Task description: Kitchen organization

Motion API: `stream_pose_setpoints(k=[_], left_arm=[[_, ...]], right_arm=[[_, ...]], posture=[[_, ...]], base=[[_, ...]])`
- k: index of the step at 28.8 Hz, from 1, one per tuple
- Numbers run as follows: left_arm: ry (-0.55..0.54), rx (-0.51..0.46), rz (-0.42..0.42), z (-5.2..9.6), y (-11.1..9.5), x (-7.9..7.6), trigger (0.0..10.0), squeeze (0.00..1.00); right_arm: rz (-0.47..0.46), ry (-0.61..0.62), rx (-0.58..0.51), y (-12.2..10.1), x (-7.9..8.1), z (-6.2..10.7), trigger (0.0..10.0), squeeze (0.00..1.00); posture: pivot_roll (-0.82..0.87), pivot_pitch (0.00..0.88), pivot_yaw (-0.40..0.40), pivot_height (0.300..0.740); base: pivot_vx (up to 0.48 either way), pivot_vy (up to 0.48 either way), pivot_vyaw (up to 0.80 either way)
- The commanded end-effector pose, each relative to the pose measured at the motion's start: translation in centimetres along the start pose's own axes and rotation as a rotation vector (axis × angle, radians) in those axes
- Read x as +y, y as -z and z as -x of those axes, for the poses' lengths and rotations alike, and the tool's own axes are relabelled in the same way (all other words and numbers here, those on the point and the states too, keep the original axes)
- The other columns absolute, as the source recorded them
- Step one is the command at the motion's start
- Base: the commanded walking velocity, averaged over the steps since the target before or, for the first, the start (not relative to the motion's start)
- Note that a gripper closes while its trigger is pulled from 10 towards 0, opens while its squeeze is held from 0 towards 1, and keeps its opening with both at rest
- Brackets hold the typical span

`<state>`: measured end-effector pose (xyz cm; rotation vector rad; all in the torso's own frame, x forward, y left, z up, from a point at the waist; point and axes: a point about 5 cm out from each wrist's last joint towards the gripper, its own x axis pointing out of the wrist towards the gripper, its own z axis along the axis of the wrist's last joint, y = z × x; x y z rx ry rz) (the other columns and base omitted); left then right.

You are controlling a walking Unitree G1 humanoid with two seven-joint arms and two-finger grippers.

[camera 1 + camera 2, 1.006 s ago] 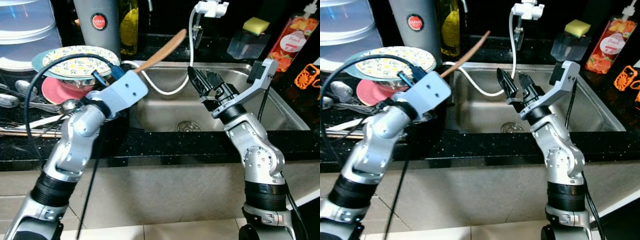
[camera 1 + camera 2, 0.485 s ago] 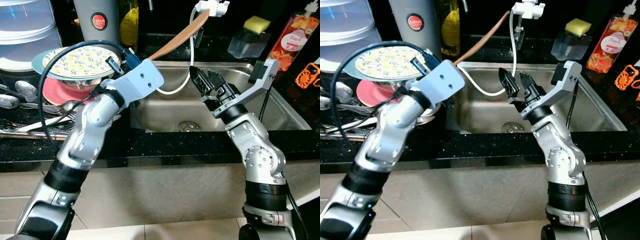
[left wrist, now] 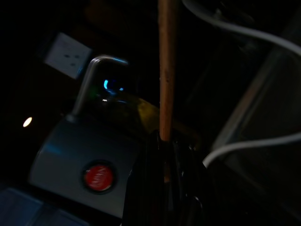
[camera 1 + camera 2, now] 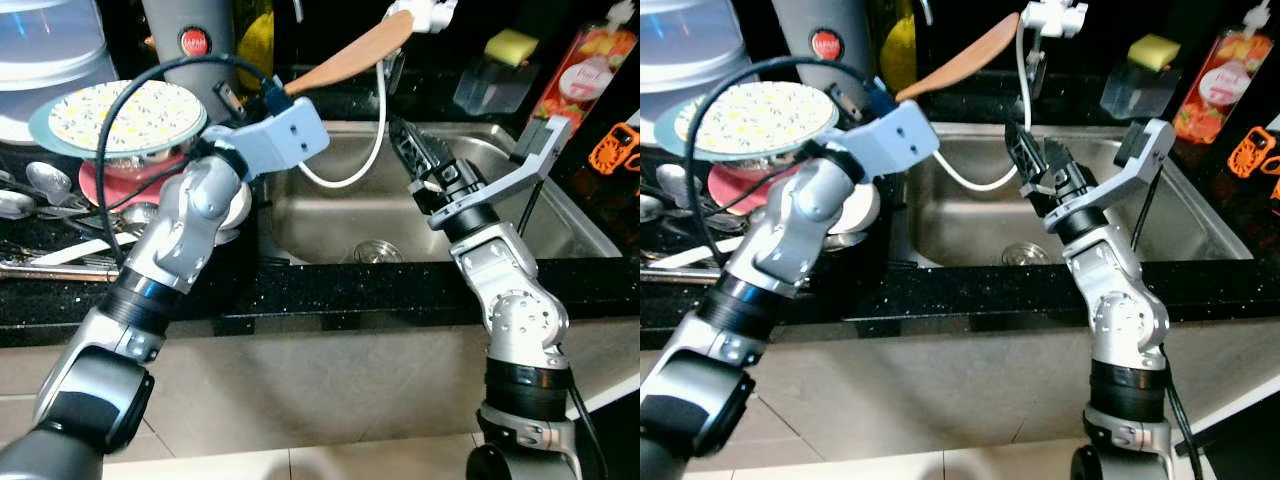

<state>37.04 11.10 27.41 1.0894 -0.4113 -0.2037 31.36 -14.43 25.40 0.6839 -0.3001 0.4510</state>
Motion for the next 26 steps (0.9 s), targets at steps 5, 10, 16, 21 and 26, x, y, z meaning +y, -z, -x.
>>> stream_pose_setpoints(k=[5,10,16,21,26], left_arm=[[0.088,0.016,-0.001,-0.9,0.5,-3.1,10.0,0.00],[0.101,0.021,-0.016,-1.4,1.0,-3.8,10.0,0.00],[0.091,0.000,-0.091,-2.5,0.9,-3.6,10.0,0.00],[0.087,-0.074,-0.076,-3.1,-0.3,-2.9,10.0,0.00],[0.116,-0.172,-0.035,-3.0,-1.6,-2.6,10.0,0.00]], right_arm=[[0.035,0.038,-0.027,-0.3,-0.1,-0.1,10.0,0.00],[0.037,0.036,-0.030,-0.3,0.1,-0.1,10.0,0.00],[0.029,0.041,-0.019,0.0,0.2,-0.2,10.0,0.00],[0.032,0.035,-0.031,-0.2,0.4,-0.2,10.0,0.00],[0.036,0.035,-0.037,-0.3,0.4,-0.1,10.0,0.00]], posture=[[0.08,0.000,-0.019,0.740],[0.07,0.000,-0.017,0.740],[0.07,0.000,-0.019,0.740],[0.05,0.000,-0.011,0.740],[0.05,0.000,-0.008,0.740]], base=[[0.000,0.000,0.00],[0.000,0.000,0.00],[0.000,0.000,0.00],[0.000,0.000,0.00],[0.000,0.000,0.00]])
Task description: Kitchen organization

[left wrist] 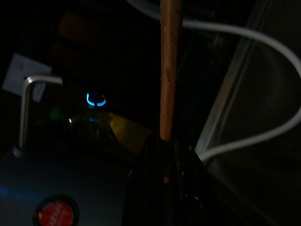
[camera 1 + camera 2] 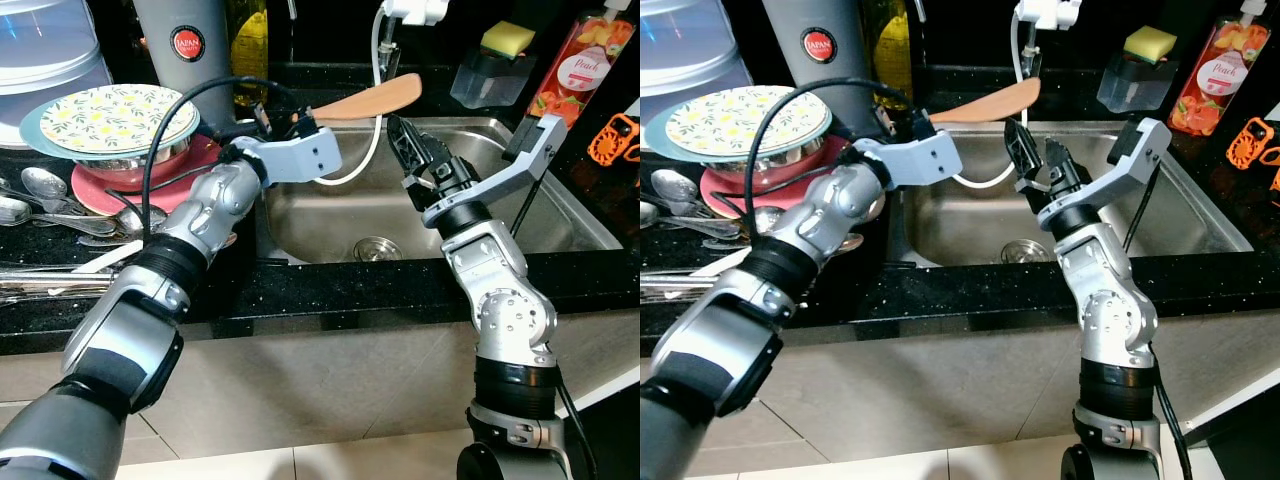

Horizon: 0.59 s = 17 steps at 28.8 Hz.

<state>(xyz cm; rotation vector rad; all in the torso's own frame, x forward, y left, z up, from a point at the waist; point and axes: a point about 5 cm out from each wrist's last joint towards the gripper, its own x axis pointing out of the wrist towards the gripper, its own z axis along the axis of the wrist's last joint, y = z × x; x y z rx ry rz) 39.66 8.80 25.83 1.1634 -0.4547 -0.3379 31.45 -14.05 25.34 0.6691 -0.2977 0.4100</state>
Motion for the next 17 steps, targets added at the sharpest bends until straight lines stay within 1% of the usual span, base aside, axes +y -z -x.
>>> stream_pose_setpoints(k=[1,2,3,4,5,6,7,9,12,13,16,17], left_arm=[[0.012,-0.073,0.023,-0.3,-1.4,0.1,10.0,0.00],[0.027,-0.133,0.040,0.0,-2.1,0.4,10.0,0.00],[0.038,-0.166,0.025,0.4,-2.4,0.6,10.0,0.00],[0.038,-0.166,0.025,0.4,-2.4,0.6,10.0,0.00],[0.063,-0.172,-0.046,0.8,-2.1,0.7,10.0,0.00],[0.063,-0.172,-0.046,0.8,-2.1,0.7,10.0,0.00],[0.072,-0.167,-0.078,0.8,-1.9,0.6,10.0,0.00],[0.088,-0.163,-0.118,0.6,-1.7,0.5,10.0,0.00],[0.098,-0.162,-0.130,0.5,-1.7,0.5,10.0,0.00],[0.083,-0.157,-0.123,0.3,-1.7,0.7,10.0,0.00],[0.070,-0.153,-0.117,0.2,-1.7,0.9,10.0,0.00],[0.041,-0.143,-0.116,0.1,-1.7,1.4,10.0,0.00]], right_arm=[[0.014,-0.002,-0.031,-0.6,0.2,0.1,10.0,0.00],[0.017,0.000,-0.032,-0.7,0.1,0.1,10.0,0.00],[0.019,0.001,-0.033,-0.7,0.1,0.2,10.0,0.00],[0.019,0.001,-0.033,-0.7,0.1,0.2,10.0,0.00],[0.018,0.001,-0.035,-0.8,0.0,0.2,10.0,0.00],[0.018,0.001,-0.035,-0.8,0.0,0.2,10.0,0.00],[0.014,-0.003,-0.036,-0.8,0.1,0.1,10.0,0.00],[0.003,-0.015,-0.039,-0.9,0.3,-0.2,10.0,0.00],[-0.010,-0.029,-0.047,-1.0,0.5,-0.5,10.0,0.00],[-0.012,-0.049,-0.047,-1.0,0.8,-0.5,10.0,0.00],[-0.011,-0.063,-0.047,-1.1,1.0,-0.6,10.0,0.00],[-0.002,-0.082,-0.035,-1.0,1.2,-0.5,10.0,0.00]], posture=[[0.05,0.000,-0.008,0.740],[0.05,0.000,-0.008,0.740],[0.05,0.000,-0.008,0.740],[0.05,0.000,-0.008,0.740],[0.06,0.000,-0.014,0.740],[0.06,0.000,-0.014,0.740],[0.06,0.000,-0.014,0.740],[0.07,0.000,-0.023,0.740],[0.07,0.000,-0.024,0.740],[0.07,0.000,-0.024,0.740],[0.07,0.000,-0.024,0.740],[0.07,0.000,-0.022,0.740]], base=[[0.000,0.000,0.00],[0.000,0.000,0.00],[0.000,0.000,0.00],[0.000,0.000,0.00],[0.000,0.000,0.00],[0.000,0.000,0.00],[0.000,0.000,0.00],[0.000,0.000,0.00],[0.000,0.000,0.00],[0.000,0.000,0.00],[0.000,0.000,0.00],[0.000,0.000,0.00]])
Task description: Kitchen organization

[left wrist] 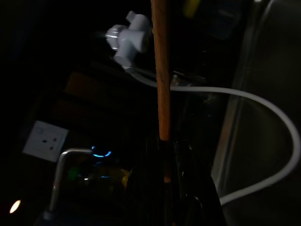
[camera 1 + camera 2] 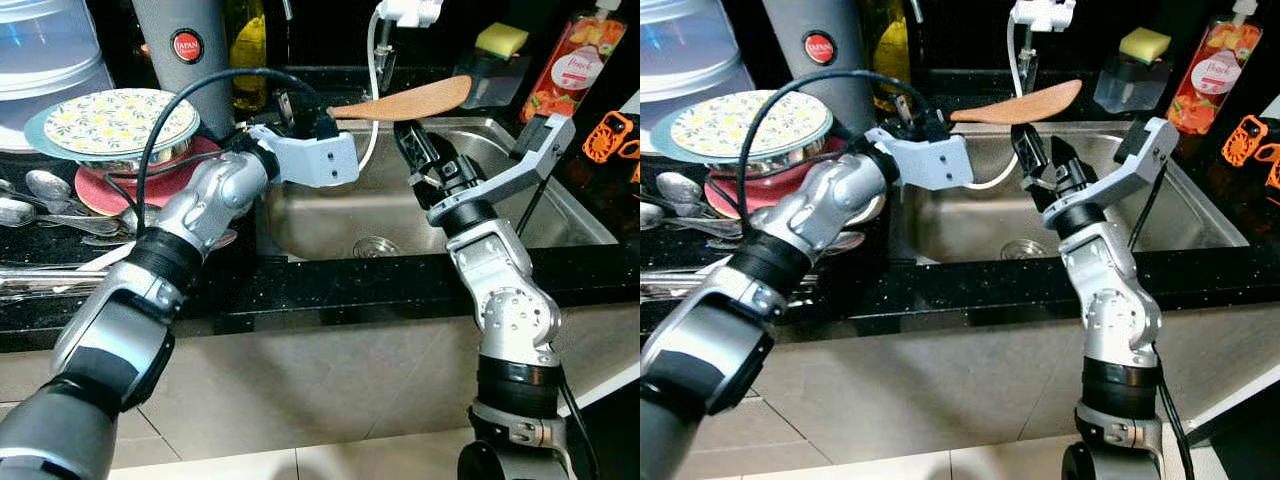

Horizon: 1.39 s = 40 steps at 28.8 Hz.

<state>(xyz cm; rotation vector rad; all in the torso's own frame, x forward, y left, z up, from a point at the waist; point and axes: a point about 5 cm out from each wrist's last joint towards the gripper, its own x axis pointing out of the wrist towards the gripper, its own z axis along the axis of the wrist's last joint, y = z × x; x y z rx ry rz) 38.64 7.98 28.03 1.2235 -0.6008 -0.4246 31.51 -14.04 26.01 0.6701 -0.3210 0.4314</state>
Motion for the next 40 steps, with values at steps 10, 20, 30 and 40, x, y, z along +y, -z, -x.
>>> stream_pose_setpoints(k=[10,20,30,40], left_arm=[[-0.059,0.096,-0.074,-0.9,1.0,1.4,10.0,0.00],[-0.018,0.029,-0.115,-1.6,-0.4,0.2,10.0,0.00],[0.009,0.016,-0.119,-1.5,-0.5,-0.8,10.0,0.00],[0.013,0.016,-0.119,-1.1,-0.2,-1.0,10.0,0.00]], right_arm=[[0.014,-0.282,0.075,1.0,4.0,0.9,10.0,0.00],[-0.063,-0.074,0.048,1.8,3.0,-1.0,10.0,0.00],[-0.093,0.127,0.031,2.3,1.7,-2.4,10.0,0.00],[-0.111,0.156,0.008,2.2,1.9,-3.0,0.0,0.00]], posture=[[0.05,0.000,-0.004,0.740],[0.05,0.000,0.001,0.740],[0.06,0.000,-0.006,0.740],[0.07,0.000,-0.017,0.740]], base=[[0.000,0.000,0.00],[0.000,0.000,0.00],[0.000,0.000,0.00],[0.000,0.000,0.00]])
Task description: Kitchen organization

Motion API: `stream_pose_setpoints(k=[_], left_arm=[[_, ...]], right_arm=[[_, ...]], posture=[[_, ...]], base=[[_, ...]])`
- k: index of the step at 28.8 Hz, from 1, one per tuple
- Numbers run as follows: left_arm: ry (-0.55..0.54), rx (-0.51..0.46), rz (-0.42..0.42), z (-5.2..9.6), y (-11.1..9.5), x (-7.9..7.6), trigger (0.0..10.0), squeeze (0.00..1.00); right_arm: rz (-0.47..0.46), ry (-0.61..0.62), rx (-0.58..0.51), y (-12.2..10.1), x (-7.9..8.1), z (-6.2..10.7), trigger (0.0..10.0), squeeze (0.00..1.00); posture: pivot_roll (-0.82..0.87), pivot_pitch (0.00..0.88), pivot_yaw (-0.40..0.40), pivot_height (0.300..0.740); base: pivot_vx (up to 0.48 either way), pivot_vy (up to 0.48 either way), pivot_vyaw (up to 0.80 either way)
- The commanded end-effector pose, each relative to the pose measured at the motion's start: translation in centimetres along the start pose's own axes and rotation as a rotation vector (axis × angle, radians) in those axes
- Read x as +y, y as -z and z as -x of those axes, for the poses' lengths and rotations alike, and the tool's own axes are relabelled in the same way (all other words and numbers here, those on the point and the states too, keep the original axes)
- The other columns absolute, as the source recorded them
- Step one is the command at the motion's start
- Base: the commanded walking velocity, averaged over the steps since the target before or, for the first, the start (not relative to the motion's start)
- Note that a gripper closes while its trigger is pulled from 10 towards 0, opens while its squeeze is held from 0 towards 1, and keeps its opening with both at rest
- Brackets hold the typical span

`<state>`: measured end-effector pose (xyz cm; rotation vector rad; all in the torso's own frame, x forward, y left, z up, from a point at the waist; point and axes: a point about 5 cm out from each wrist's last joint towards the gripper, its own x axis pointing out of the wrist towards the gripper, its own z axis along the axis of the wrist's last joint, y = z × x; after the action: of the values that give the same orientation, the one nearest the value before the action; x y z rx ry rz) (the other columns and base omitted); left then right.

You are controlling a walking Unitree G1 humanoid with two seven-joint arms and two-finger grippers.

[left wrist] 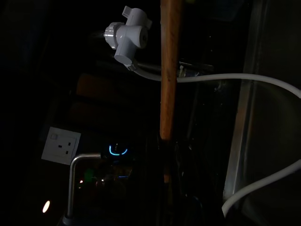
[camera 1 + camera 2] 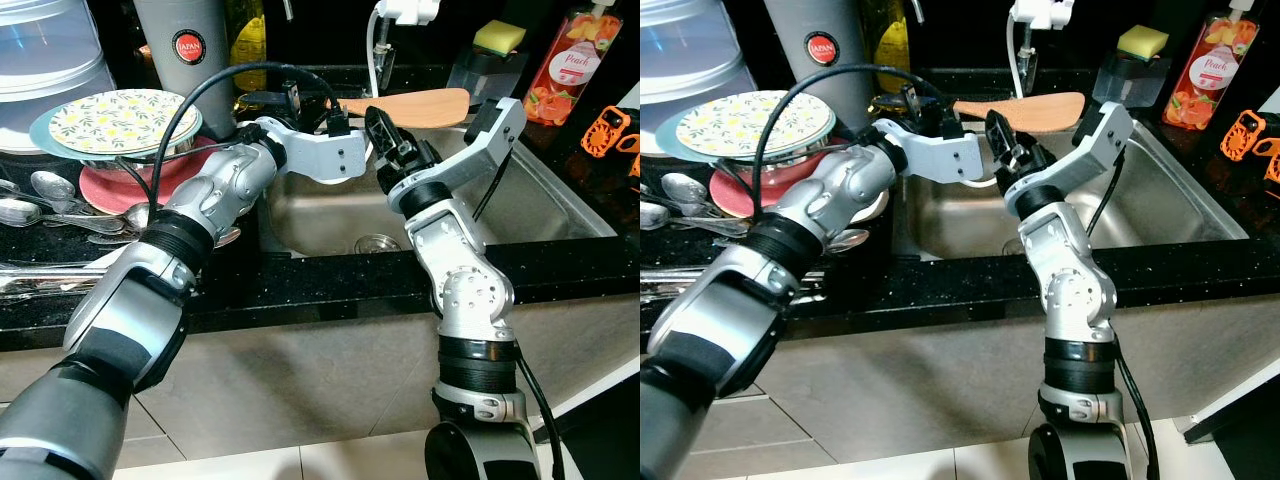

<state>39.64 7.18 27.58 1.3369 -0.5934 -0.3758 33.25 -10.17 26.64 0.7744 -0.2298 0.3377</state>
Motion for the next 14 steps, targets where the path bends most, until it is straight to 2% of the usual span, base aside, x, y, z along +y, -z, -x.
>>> stream_pose_setpoints(k=[1,6,11,12,14], left_arm=[[0.012,-0.028,-0.009,0.17,-0.40,-0.46,10.0,0.00],[0.032,-0.049,-0.009,0.36,-0.80,-1.16,10.0,0.00],[0.018,-0.052,-0.022,0.45,-0.75,-1.03,10.0,0.00],[0.019,-0.050,-0.023,0.52,-0.65,-1.06,10.0,0.00],[0.020,-0.048,-0.024,0.56,-0.58,-1.08,10.0,0.00]], right_arm=[[-0.025,0.034,-0.030,-0.25,-0.18,-0.27,0.0,0.00],[-0.044,0.052,-0.057,-0.69,-0.01,-0.62,0.0,0.00],[-0.050,0.049,-0.053,-0.47,0.30,-0.66,0.0,0.00],[-0.046,0.047,-0.051,-0.38,0.38,-0.68,1.1,0.00],[-0.042,0.046,-0.051,-0.32,0.44,-0.69,1.1,0.00]], posture=[[0.07,0.000,-0.017,0.740],[0.07,0.000,-0.022,0.740],[0.08,0.000,-0.025,0.740],[0.08,0.000,-0.026,0.740],[0.08,0.000,-0.026,0.740]], base=[[0.000,0.000,0.00],[0.000,0.000,0.00],[0.000,0.000,0.00],[0.000,0.000,0.00],[0.000,0.000,0.00]])
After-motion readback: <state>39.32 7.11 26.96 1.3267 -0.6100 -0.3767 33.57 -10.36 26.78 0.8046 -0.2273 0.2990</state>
